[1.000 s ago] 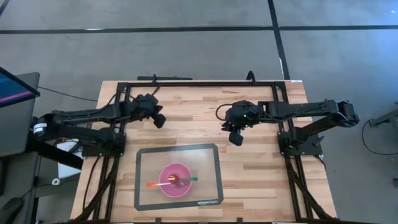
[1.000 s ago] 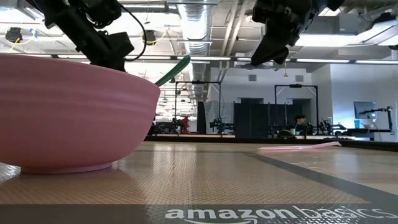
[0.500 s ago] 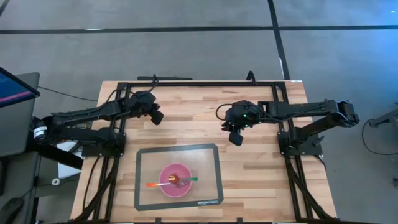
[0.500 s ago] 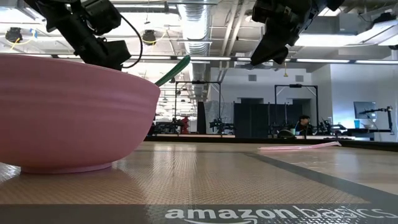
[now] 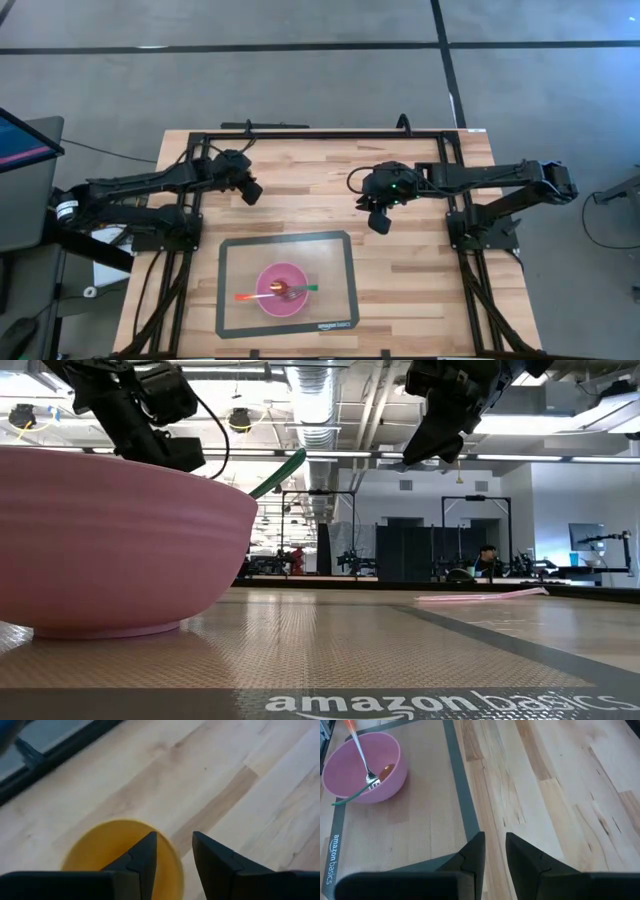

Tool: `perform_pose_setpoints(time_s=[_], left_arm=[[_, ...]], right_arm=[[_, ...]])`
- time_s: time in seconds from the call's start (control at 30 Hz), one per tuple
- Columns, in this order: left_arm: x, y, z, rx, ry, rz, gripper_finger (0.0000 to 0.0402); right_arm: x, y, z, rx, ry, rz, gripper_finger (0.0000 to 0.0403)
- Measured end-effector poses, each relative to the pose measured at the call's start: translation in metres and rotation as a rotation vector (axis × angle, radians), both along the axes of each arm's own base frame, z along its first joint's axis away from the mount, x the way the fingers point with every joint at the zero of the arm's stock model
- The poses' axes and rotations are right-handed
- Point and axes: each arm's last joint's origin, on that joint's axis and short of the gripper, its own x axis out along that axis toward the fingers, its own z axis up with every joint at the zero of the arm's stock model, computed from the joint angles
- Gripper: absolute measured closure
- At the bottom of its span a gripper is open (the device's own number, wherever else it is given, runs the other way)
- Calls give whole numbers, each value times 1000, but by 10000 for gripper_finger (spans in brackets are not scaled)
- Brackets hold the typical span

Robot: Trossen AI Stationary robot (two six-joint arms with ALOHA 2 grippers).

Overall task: Pick & Place Utensil
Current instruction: Put the yellow cup on the transparent mat to the top left of the pink bowl

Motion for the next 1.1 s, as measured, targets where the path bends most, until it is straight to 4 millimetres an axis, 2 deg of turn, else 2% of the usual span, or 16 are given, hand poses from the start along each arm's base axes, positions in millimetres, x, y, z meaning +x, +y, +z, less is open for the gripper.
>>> perform_pose_setpoints(time_s=[0.3,0.4,0.53,0.6,0.87,1.1], left_arm=[[11,4,-15,-50,83,-25,281],[13,5,-17,-56,97,-25,308],[14,5,-18,-51,102,-25,370],[14,5,-17,-45,93,-23,388],[15,-5,-11,-40,51,-79,384],[26,-29,-6,-37,-24,-182,388]], right_arm=[[-2,0,-12,1,14,0,332],[-2,0,-12,1,13,0,332],[-1,0,-11,0,-5,0,332],[-1,0,-11,-1,-7,0,332],[-1,0,-11,0,-6,0,332],[-1,0,-11,0,-6,0,332]])
